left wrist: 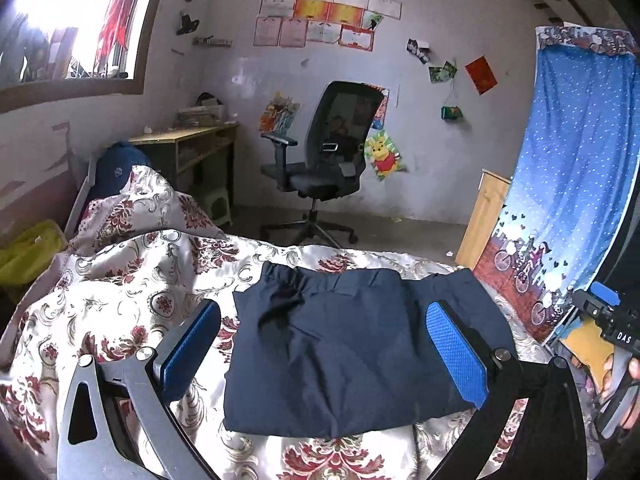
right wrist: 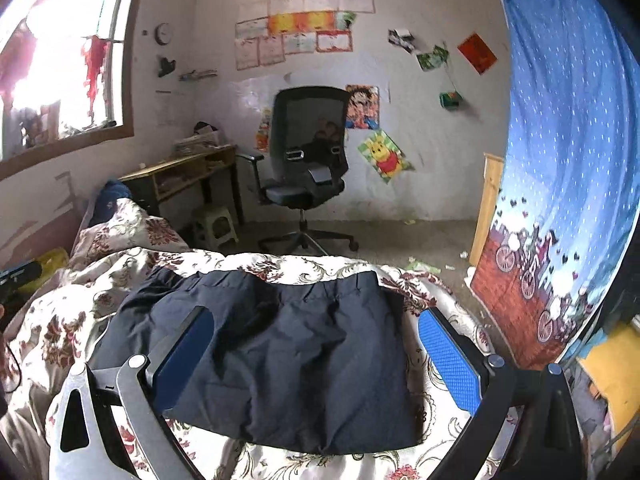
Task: Fold large clothes
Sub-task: 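Open both grippers and pull them back from the folded jacket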
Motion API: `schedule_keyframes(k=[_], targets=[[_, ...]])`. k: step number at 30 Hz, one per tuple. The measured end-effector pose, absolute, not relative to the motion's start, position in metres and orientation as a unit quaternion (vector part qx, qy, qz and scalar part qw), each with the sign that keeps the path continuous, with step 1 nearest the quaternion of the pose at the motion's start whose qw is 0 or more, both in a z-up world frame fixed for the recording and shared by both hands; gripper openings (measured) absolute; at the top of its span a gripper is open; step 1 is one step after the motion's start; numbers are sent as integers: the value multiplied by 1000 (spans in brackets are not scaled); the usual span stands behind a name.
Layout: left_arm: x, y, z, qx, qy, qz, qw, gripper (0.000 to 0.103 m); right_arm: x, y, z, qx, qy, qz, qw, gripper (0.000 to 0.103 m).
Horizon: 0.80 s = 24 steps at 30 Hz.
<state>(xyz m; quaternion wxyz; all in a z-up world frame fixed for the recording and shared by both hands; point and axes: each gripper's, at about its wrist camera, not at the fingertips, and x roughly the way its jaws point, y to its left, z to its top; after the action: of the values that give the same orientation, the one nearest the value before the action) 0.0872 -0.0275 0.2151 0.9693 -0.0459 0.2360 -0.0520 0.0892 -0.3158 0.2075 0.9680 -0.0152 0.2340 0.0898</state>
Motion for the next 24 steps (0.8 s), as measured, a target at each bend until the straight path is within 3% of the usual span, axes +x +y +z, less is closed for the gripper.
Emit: schedule_keyframes(k=[13, 24], targets=[[12, -34, 227, -20, 191, -46, 980, 101, 14, -297, 224, -7, 188, 121, 975, 103], [-46, -45, 188, -5, 179, -62, 982, 101, -45, -281, 193, 11, 181, 137, 974, 103]])
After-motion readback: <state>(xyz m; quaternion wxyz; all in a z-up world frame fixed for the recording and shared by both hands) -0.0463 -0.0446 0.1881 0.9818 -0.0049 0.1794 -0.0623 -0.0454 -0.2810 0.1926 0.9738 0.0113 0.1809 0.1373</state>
